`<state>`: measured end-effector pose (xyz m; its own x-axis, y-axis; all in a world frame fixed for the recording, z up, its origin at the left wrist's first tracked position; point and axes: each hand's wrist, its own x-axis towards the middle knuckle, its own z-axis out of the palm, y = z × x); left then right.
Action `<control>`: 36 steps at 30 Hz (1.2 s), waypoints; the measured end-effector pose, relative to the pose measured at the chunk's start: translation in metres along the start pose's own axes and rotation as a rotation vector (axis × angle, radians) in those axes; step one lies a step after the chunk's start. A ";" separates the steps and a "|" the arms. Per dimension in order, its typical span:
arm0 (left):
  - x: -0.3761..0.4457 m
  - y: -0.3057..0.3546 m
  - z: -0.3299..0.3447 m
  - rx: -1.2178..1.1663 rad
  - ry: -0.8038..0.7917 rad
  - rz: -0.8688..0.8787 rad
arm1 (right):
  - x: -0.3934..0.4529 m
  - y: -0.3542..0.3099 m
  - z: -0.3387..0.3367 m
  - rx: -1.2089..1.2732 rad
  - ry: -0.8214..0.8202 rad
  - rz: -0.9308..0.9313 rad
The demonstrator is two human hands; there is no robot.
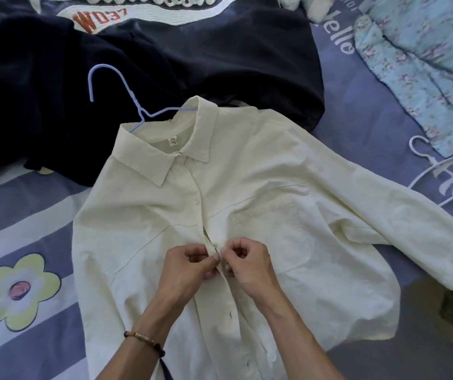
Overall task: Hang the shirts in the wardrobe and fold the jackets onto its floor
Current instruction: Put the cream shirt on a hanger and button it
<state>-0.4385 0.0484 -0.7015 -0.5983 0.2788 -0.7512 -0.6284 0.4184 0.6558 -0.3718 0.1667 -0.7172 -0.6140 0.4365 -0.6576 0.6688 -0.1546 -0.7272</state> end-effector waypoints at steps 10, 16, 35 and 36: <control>-0.001 -0.005 0.001 -0.031 -0.011 0.038 | 0.003 -0.001 0.002 -0.076 0.025 0.027; 0.000 -0.006 -0.003 -0.111 -0.080 0.002 | 0.000 -0.002 -0.002 0.059 -0.043 0.097; 0.015 -0.002 0.001 0.102 -0.002 0.041 | -0.007 0.008 0.012 -0.490 0.230 -0.419; 0.014 -0.002 0.001 0.123 -0.002 0.053 | -0.007 0.008 0.013 -0.523 0.231 -0.423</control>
<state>-0.4450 0.0524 -0.7140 -0.6281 0.3048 -0.7160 -0.5299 0.5062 0.6804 -0.3672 0.1509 -0.7211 -0.7996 0.5511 -0.2387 0.5417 0.4900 -0.6830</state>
